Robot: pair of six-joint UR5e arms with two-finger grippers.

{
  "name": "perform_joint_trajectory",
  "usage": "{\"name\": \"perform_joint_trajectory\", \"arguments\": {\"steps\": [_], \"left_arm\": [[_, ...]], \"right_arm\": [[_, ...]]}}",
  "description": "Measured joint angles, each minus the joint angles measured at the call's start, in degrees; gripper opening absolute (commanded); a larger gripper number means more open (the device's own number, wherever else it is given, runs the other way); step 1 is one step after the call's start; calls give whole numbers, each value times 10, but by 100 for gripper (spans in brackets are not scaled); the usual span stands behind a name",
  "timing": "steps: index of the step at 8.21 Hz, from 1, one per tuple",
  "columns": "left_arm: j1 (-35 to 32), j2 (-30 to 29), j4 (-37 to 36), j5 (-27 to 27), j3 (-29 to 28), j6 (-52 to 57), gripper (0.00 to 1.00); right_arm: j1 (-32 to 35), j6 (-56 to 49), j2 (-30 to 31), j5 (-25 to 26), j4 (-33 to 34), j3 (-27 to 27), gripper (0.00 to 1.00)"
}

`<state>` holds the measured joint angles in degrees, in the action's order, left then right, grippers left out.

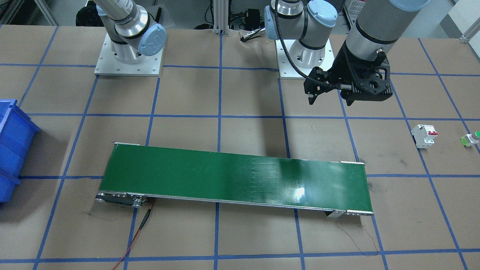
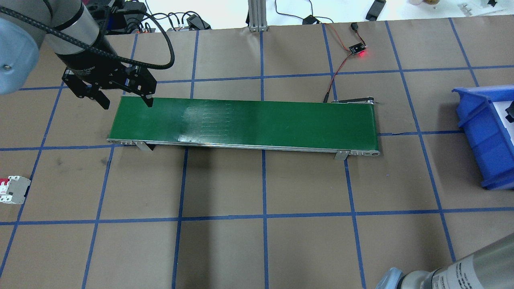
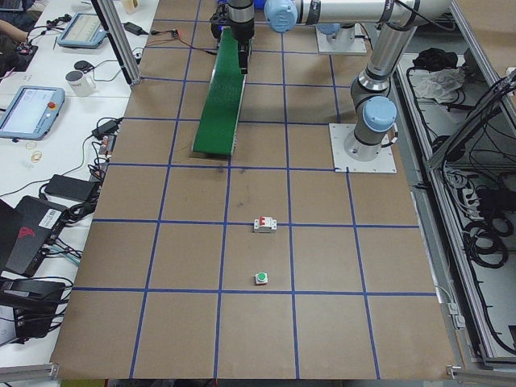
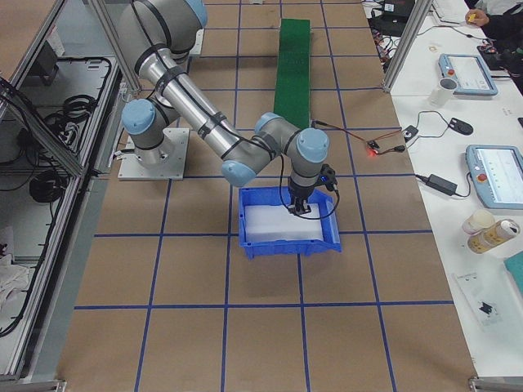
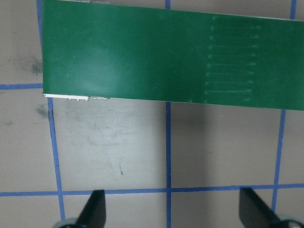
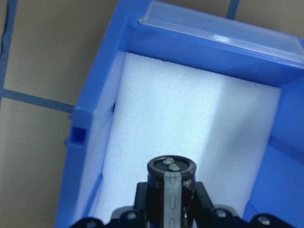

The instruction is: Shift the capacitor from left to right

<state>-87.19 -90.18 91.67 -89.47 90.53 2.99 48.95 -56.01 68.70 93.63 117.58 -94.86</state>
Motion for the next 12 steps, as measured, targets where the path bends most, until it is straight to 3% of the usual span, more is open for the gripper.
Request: {"name": "perform_joint_trajectory", "arguments": {"steps": [1,2,4,7,9,12], "left_arm": [[0,0,0,0,0,0,100],[0,0,0,0,0,0,100],[0,0,0,0,0,0,100],[0,0,0,0,0,0,100],[0,0,0,0,0,0,100],[0,-1,0,0,0,0,100]], "right_arm": [[-7,-5,-13,1,9,-2,97],[-10,-9,-19,1,13,-4,100],[-11,-11,-2,-4,-7,-4,100],[24,-5,75,-6,-123,4,100],[94,30,139,-6,-187,4,100],[219,202,190,-5,-240,5,100]]}}
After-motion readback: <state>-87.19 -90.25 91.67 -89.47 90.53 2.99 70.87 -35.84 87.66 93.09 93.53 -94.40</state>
